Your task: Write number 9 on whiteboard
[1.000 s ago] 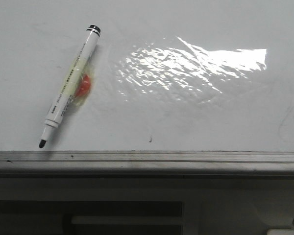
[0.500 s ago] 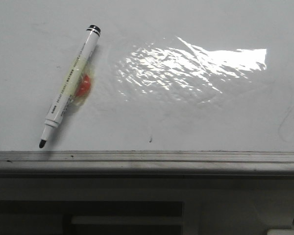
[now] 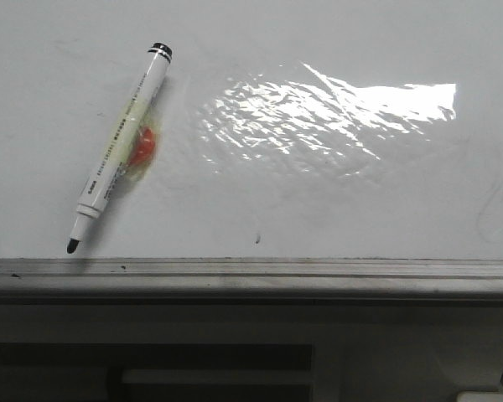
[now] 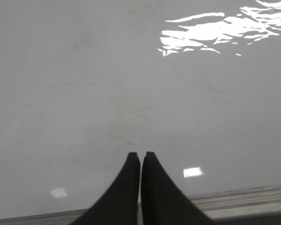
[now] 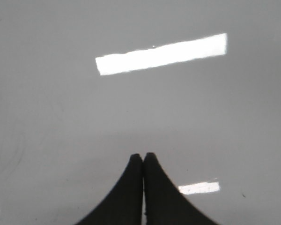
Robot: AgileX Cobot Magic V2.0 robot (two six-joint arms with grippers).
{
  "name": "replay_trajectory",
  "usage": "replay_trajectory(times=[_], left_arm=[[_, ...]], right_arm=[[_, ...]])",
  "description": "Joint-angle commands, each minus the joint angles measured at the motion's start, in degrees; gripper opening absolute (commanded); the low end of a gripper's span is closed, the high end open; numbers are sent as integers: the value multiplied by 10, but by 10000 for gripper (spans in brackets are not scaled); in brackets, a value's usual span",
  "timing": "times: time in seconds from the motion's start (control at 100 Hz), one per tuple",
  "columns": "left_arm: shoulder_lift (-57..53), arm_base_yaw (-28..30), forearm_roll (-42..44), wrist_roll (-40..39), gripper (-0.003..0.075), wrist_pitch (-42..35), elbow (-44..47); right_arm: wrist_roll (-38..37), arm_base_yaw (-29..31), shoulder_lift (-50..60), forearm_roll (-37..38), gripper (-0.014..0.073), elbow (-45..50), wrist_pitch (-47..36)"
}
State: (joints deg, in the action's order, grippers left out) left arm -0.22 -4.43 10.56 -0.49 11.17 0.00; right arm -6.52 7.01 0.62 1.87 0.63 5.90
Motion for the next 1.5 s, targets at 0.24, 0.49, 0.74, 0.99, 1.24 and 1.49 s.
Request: replay_trajectory(times=[0.24, 0.49, 0.74, 0.99, 1.24, 1.49], left_arm=[[-16, -5, -13, -5, -20, -78, 11], [-13, -5, -91, -7, -21, -128, -6], [59, -5, -89, -7, -20, -84, -63], [131, -5, -106, -7, -20, -96, -110], [182, -5, -106, -7, 66, -119, -118], [234, -5, -122, -8, 397, -211, -118]], right_arm=[[3, -1, 9, -1, -62, 15, -47], [3, -2, 4, -1, -62, -16, -3], [3, -2, -66, -4, -62, -91, 67], [3, -2, -129, -4, -62, -124, 85], [3, -2, -129, -4, -62, -124, 65], [3, -2, -129, -4, -62, -124, 65]])
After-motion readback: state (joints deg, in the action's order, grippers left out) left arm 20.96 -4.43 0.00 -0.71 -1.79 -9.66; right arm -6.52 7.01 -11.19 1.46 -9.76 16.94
